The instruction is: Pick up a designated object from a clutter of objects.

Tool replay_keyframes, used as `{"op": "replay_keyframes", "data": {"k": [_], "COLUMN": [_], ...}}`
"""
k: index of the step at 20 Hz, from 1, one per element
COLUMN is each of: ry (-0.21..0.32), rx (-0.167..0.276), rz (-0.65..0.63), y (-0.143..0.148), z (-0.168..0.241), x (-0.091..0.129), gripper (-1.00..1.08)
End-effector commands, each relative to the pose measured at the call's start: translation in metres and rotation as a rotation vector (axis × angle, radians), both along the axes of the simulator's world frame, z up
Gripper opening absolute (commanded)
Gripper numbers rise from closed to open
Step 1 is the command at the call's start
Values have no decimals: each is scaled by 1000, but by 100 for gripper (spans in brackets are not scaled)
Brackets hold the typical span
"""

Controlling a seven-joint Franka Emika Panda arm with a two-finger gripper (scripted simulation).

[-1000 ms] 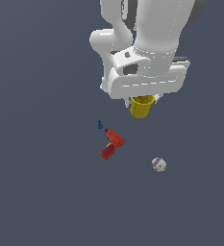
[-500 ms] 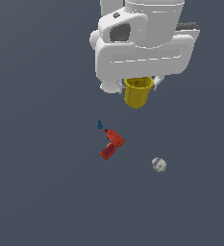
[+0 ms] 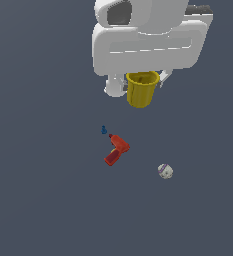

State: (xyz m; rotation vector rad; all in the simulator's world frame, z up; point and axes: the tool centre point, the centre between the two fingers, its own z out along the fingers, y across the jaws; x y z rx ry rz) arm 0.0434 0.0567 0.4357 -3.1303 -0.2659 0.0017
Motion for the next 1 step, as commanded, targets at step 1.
{"op": "replay_keyframes", "data": {"k": [1], "ry": [-1], "rx": [0], "rz": [0], "y": [0], "z": [2], "x": [1], "gripper": [-100]}}
